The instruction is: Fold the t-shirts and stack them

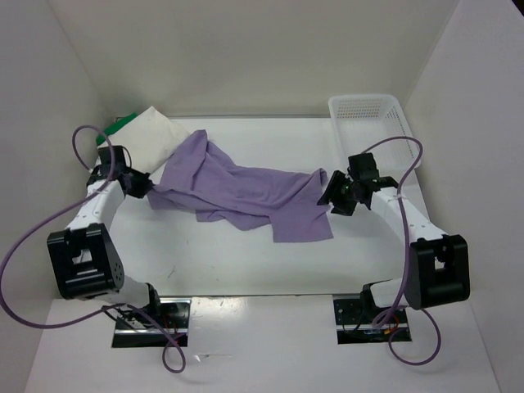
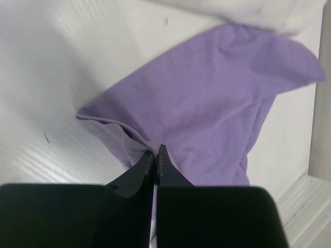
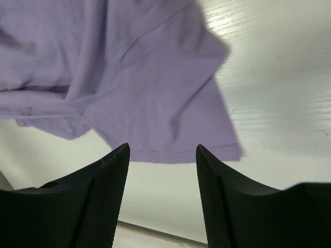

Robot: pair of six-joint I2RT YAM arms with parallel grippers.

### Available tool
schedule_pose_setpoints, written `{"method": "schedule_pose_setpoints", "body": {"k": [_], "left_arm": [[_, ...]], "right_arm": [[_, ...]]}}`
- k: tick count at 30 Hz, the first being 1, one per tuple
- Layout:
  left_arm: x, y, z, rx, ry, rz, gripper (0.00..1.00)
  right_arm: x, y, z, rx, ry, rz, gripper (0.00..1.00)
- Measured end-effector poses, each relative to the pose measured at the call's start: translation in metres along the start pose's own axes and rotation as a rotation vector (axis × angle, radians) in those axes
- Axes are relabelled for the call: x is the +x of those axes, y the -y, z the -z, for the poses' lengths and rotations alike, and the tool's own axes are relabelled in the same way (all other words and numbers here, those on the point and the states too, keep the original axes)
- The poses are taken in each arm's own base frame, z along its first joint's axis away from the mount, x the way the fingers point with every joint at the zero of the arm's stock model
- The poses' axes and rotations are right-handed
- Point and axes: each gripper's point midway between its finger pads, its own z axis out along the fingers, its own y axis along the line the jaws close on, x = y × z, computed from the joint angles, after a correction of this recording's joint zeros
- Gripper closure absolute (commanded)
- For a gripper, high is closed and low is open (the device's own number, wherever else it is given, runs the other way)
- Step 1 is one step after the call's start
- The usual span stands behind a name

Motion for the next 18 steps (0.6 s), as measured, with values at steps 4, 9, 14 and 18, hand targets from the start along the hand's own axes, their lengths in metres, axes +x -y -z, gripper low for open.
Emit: {"method": "schedule_pose_setpoints", "body": {"k": [4,9,14,18], "left_arm": [[-0.02,-0.007,-0.019,-0.01,0.013,-0.016,1.0],[-0.036,0.016,-0.029,0.044,0.019,-0.056,1.0],[-0.039,0.036,-0.029,0.124,0.013,-0.101,1.0],[-0.032,0.038,-0.029,0.158,-0.007,-0.147,0.98]], "right_arm": [[0.003,0.008,-0.007,0.039,-0.013,-0.033,0.4],[0.016,0.028,-0.02,0.123,-0.047,-0.095,0.46],[0.048,0.041,-0.03,0.164,-0.112,-0.157,0.5],[0.086,0.049,-0.038,0.184,-0.198,-0.192,0.5]]}}
